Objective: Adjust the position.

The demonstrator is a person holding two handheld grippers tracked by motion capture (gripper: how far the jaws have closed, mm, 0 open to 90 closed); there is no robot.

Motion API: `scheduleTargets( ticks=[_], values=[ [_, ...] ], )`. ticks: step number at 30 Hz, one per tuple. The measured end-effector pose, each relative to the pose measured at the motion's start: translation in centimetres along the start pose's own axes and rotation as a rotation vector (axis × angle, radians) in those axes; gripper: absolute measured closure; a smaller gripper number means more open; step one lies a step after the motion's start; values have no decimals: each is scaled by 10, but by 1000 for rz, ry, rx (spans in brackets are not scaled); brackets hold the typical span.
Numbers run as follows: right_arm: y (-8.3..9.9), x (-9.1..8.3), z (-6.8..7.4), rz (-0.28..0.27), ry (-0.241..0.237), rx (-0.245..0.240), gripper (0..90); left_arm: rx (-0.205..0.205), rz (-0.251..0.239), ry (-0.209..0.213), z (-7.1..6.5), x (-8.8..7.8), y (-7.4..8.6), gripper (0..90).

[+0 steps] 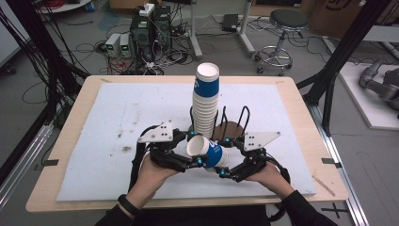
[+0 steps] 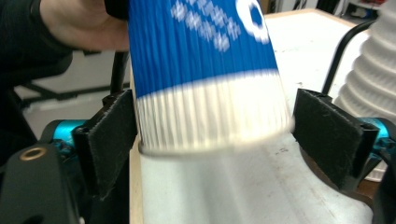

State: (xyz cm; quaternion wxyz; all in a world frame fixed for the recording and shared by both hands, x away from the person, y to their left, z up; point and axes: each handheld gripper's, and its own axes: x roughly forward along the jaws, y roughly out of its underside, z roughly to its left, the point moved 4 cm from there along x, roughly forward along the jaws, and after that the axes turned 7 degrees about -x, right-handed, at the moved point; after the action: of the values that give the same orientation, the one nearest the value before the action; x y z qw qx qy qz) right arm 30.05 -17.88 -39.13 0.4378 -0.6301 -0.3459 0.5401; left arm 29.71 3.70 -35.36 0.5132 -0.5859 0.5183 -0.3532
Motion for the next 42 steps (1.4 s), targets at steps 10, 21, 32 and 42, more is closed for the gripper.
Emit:
scheduleTargets(
  ticks=[10, 21, 32, 42],
  values=[
    [-5, 7, 2, -58, 18, -1, 157, -38, -90, 40, 0, 0, 2, 296],
    [-5, 1, 1, -14, 15, -60, 187, -108, 51, 82, 8, -2, 3, 286],
    [-8, -4, 2, -32, -1, -64, 185, -93, 86, 140, 12, -4, 7, 295],
    [-14, -10, 0, -143, -5, 39, 145, -120, -67, 183, 16, -10, 4, 294]
  ],
)
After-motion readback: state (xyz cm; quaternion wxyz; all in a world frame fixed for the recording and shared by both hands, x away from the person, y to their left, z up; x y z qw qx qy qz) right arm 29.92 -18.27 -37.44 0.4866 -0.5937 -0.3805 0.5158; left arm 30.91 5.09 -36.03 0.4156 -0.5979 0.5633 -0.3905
